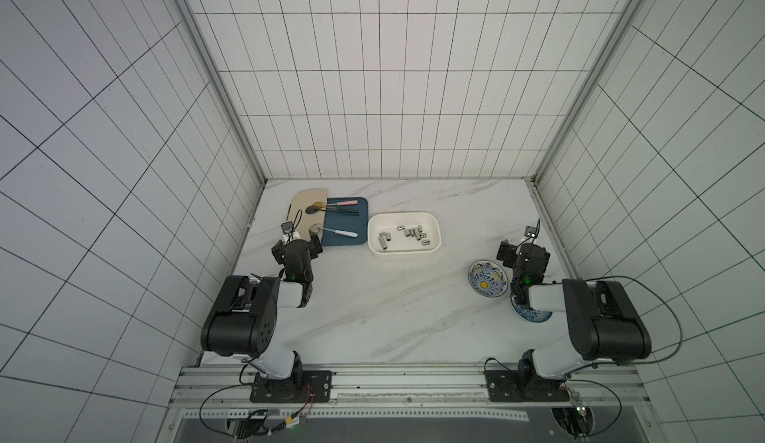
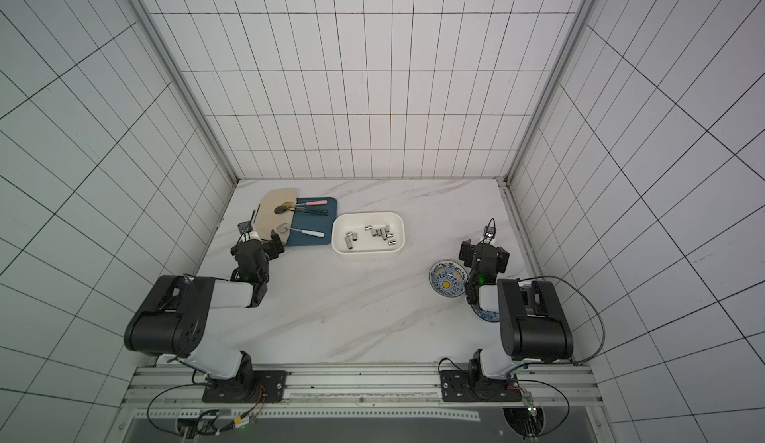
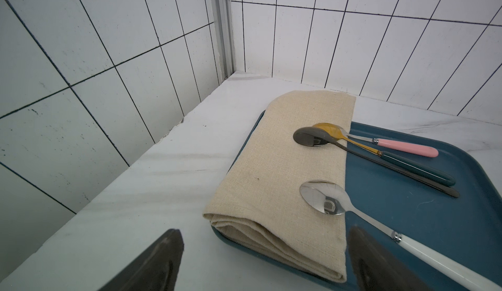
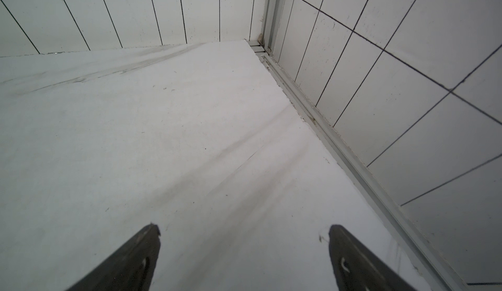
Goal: Put the socket on the desktop into the storage box
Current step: Reset both arms
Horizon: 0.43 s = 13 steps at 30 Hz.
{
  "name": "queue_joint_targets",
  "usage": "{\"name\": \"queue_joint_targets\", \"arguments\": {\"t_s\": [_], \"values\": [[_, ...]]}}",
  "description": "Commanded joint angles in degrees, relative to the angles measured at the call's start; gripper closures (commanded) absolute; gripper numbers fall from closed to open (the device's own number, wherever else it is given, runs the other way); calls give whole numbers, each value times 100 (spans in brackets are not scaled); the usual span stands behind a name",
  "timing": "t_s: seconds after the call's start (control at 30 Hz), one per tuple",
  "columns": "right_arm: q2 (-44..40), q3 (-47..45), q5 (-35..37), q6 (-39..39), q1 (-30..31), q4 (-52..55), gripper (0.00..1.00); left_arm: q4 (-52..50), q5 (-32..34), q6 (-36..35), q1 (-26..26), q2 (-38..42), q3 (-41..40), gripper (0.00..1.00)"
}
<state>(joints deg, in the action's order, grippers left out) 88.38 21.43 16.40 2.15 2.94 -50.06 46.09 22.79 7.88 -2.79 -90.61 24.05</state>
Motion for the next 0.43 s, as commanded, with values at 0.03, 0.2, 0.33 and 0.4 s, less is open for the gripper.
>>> {"name": "queue_joint_targets", "arguments": {"t_s": [0.03, 0.2, 0.33, 0.4], "values": [[-25, 149, -75, 48, -48, -5, 1, 51, 42, -37, 14, 78, 73, 2], [-22, 149, -73, 40, -48, -15, 1, -179, -283, 38, 174, 75, 181, 2], [-22, 151, -76, 40, -48, -14, 1, -138, -283, 29, 170, 95, 146, 2], [-22, 151, -76, 40, -48, -19, 1, -88, -266, 6, 154, 118, 112, 2]]}}
